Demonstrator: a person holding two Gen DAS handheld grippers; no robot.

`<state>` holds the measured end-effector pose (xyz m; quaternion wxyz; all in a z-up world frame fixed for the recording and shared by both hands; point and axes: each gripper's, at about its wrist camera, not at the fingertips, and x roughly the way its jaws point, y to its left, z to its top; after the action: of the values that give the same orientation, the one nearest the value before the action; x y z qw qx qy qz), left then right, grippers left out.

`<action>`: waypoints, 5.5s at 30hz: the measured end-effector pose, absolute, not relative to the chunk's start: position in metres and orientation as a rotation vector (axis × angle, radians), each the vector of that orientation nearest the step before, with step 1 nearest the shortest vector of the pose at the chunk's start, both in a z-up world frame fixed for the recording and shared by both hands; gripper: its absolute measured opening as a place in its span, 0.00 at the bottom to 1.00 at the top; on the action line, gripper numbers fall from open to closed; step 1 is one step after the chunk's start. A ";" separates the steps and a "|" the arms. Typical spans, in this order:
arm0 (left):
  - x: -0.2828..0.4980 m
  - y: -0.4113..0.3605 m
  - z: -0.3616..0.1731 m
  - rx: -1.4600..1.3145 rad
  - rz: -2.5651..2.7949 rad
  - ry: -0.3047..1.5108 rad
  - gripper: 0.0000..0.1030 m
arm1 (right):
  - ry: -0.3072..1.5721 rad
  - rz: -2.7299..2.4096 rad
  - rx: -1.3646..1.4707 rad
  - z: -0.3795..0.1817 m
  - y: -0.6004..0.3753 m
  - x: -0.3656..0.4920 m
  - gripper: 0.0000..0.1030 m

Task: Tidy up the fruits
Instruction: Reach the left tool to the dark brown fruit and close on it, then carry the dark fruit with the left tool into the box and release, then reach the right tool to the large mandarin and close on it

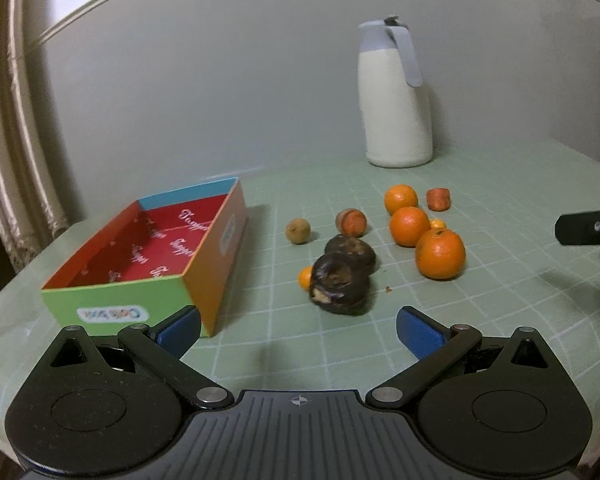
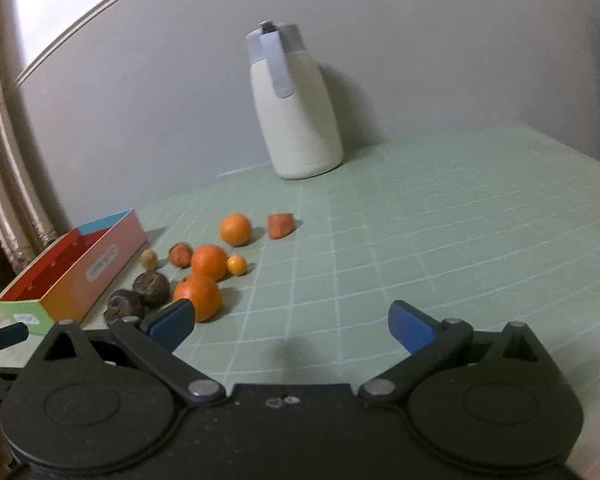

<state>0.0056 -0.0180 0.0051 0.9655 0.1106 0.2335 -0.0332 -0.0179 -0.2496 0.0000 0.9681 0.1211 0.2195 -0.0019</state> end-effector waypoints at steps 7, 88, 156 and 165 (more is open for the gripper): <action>0.026 -0.032 0.004 0.255 -0.087 0.481 1.00 | 0.431 -0.032 0.265 0.003 -0.258 -0.017 1.00; 0.109 0.124 0.024 -0.059 0.227 0.546 0.44 | 0.453 -0.130 0.195 -0.001 -0.226 0.005 1.00; 0.019 0.089 0.014 0.028 0.205 0.497 1.00 | 0.490 -0.014 0.157 -0.007 -0.192 0.025 1.00; 0.015 0.105 0.010 0.004 0.233 0.497 1.00 | 0.528 0.012 0.147 -0.014 -0.171 0.052 1.00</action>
<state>0.0145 0.1048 0.0104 0.9626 0.0017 0.2454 0.1150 0.0517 -0.1712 -0.0136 0.9626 0.0725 0.2609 0.0058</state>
